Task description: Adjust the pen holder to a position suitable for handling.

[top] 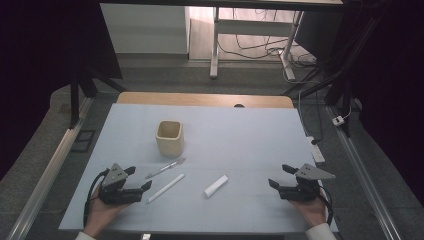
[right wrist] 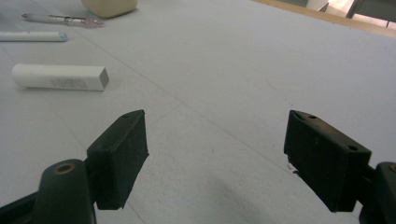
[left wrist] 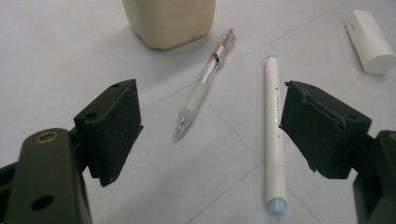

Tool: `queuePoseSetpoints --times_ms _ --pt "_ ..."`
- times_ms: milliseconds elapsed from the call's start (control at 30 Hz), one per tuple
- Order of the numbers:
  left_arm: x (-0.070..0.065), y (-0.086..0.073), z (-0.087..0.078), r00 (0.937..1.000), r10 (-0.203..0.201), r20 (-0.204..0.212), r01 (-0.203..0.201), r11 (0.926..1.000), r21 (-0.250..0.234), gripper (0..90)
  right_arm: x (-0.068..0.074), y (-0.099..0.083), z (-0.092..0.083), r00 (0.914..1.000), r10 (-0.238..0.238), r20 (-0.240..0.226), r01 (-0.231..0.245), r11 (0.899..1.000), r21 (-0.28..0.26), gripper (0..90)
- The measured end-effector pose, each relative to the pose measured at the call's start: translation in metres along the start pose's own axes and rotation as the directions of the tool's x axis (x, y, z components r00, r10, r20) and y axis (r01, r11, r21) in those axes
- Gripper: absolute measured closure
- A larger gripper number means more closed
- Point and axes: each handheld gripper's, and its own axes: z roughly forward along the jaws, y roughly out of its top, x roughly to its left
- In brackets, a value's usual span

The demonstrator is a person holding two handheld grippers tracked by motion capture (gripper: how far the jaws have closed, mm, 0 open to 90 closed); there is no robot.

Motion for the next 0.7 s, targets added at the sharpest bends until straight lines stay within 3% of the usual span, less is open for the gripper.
queuePoseSetpoints --times_ms 167,367,700 --pt "0.0007 -0.0005 -0.0027 0.9999 0.006 -0.012 -0.007 0.9999 -0.010 20.2 -0.0006 -0.0009 0.0004 0.9999 0.009 -0.008 -0.009 1.000 0.010 22.6" --pt "0.0065 -0.0021 -0.0019 0.9998 -0.019 -0.008 0.018 0.9998 -0.009 20.4 0.0021 -0.0046 0.0045 0.9996 0.017 -0.021 -0.016 0.999 0.035 25.1" --pt "0.0038 0.0007 0.0018 0.9999 0.005 -0.013 -0.005 1.0000 -0.005 21.0 0.0022 -0.0058 0.0049 0.9996 0.025 -0.013 -0.024 0.999 0.039 26.1"
